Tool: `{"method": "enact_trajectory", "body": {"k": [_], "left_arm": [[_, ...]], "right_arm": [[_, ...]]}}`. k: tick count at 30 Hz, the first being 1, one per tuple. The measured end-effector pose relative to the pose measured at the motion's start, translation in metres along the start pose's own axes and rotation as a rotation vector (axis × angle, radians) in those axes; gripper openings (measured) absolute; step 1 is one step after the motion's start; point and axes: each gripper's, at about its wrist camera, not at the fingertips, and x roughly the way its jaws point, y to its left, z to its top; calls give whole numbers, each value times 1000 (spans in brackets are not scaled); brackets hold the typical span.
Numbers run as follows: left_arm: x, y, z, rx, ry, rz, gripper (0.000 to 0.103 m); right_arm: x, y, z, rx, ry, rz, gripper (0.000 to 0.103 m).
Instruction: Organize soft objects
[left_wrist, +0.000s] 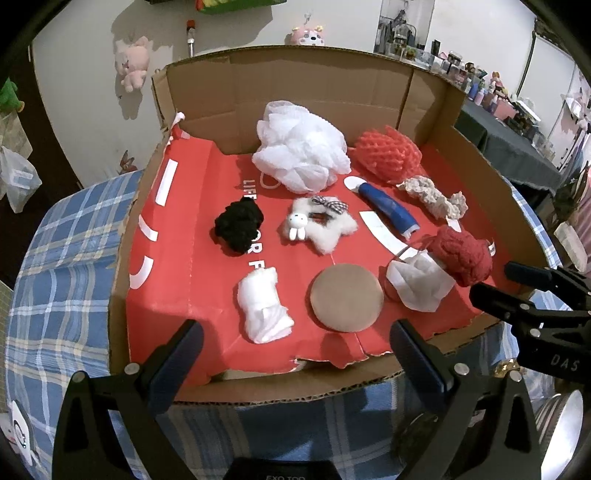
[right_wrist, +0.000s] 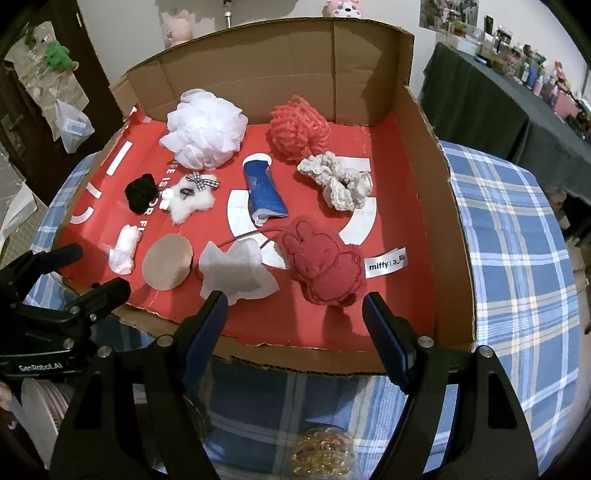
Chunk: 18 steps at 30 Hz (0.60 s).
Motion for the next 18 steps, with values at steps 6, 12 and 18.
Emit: {"method": "enact_trajectory", "body": {"k": [6,12,18], "left_arm": [[0,-1,0,-2,-4,-1,103],[0,1,1,-11,-6,-5,103],[0,1,1,-12,-6,-5,103]], "right_arm": [[0,0,0,-1,-2,-1,75],[0,0,0,-3,-2,2,75],[-1,0,0,-3,-3,1,75]]}}
